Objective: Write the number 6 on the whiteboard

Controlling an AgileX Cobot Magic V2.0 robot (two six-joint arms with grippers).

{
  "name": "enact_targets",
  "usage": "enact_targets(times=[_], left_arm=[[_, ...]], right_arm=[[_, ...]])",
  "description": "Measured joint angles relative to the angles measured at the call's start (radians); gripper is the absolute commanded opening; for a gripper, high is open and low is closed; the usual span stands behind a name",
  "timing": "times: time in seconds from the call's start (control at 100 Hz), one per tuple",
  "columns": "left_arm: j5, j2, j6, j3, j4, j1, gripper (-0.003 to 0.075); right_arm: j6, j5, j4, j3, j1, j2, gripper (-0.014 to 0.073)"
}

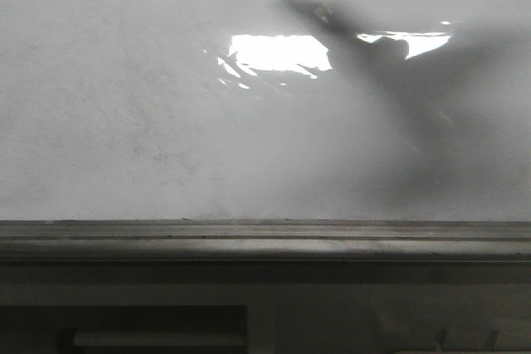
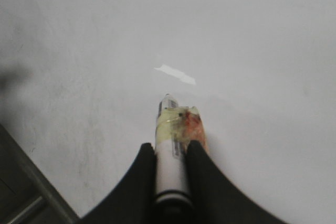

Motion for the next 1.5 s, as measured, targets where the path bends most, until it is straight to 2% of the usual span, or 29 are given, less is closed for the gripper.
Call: enact_targets(times=[0.13, 0.32, 0.49, 0.6, 0.7, 0.84, 1.04, 1.28, 1.5], left_arm=[[0.0, 0.0, 0.0, 0.0, -0.003, 0.0, 0.051], [0.0, 0.0, 0.0, 0.0, -0.002, 0.001, 0.051], [0.0, 0.0, 0.0, 0.0, -0.003, 0.001, 0.051], [0.0, 0.0, 0.0, 0.0, -0.005, 0.001, 0.051], [0.0, 0.0, 0.0, 0.0, -0.005, 0.001, 0.051], [0.0, 0.0, 0.0, 0.0, -0.009, 0.001, 0.051], [0.0, 0.0, 0.0, 0.0, -0.02, 0.001, 0.051], [0.006, 0.0, 0.017, 0.0, -0.023, 0.001, 0.051], [0.115, 0.005, 0.208, 0.0, -0.118, -0.027, 0.047]], right_arm=[[0.0, 0.03, 0.007, -0.066, 0.002, 0.085, -0.0043], [0.0, 0.243, 0.004, -0.123, 0.003, 0.183, -0.0043], [0.062, 0.383, -0.129, -0.116, 0.003, 0.189, -0.0043], [0.163, 0.394, -0.232, -0.108, 0.005, 0.148, -0.0043], [0.197, 0.352, -0.28, -0.108, 0.001, 0.101, -0.0043], [0.207, 0.261, -0.278, -0.114, -0.002, 0.088, -0.0043], [0.209, 0.252, -0.246, -0.173, 0.044, 0.176, -0.0044], [0.209, 0.411, -0.259, -0.223, 0.089, 0.196, -0.0045], [0.209, 0.509, -0.271, -0.233, 0.075, 0.133, -0.0045]])
